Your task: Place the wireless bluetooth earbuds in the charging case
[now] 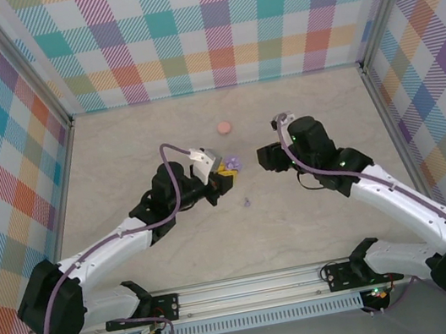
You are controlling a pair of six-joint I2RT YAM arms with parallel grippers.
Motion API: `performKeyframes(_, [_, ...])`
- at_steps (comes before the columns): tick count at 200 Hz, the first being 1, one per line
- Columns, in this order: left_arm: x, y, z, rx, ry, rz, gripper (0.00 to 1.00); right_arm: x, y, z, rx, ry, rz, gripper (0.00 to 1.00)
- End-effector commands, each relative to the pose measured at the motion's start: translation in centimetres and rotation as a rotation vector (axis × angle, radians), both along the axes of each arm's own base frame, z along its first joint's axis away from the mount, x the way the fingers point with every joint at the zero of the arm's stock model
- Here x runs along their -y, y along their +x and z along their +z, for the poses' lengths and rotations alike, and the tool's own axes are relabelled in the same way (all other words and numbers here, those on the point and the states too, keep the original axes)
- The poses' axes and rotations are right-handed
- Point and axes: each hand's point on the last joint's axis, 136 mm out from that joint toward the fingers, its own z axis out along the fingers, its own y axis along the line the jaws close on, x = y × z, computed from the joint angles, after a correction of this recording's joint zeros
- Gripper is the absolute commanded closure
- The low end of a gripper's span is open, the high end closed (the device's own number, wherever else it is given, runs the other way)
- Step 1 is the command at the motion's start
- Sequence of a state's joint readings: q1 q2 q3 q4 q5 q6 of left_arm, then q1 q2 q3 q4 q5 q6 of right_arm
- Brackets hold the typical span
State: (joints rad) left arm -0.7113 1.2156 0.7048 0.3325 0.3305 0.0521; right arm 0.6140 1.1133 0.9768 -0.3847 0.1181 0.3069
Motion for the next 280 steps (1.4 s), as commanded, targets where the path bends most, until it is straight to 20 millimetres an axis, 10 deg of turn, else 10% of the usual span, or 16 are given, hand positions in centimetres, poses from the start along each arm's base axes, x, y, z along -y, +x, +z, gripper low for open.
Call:
performKeyframes(1, [-0.2, -1.0, 2.7, 0.063, -0.029, -0.013, 0.79, 0.7, -0.4, -3.7, -0.144, -0.023, -0.016, 0.46])
performKeyframes(86, [-2.1, -3.9, 5.1, 0.078, -0.061, -0.044, 0.79, -3.7, -2.3, -13.6, -0.546, -0.014, 0.165, 0.48])
performKeyframes(168, [-2.1, -4.3, 5.7, 0.086, -0.078, -0.059, 0.79, -7.4, -2.6, -17.9, -0.656, -0.120, 0.193, 0.56])
performKeyframes(280, [-2.2, -4.6, 5.6, 0.093, -0.083, -0.064, 0.78, -6.8, -2.0, -21.5, -0.725, -0.296, 0.089, 0.68])
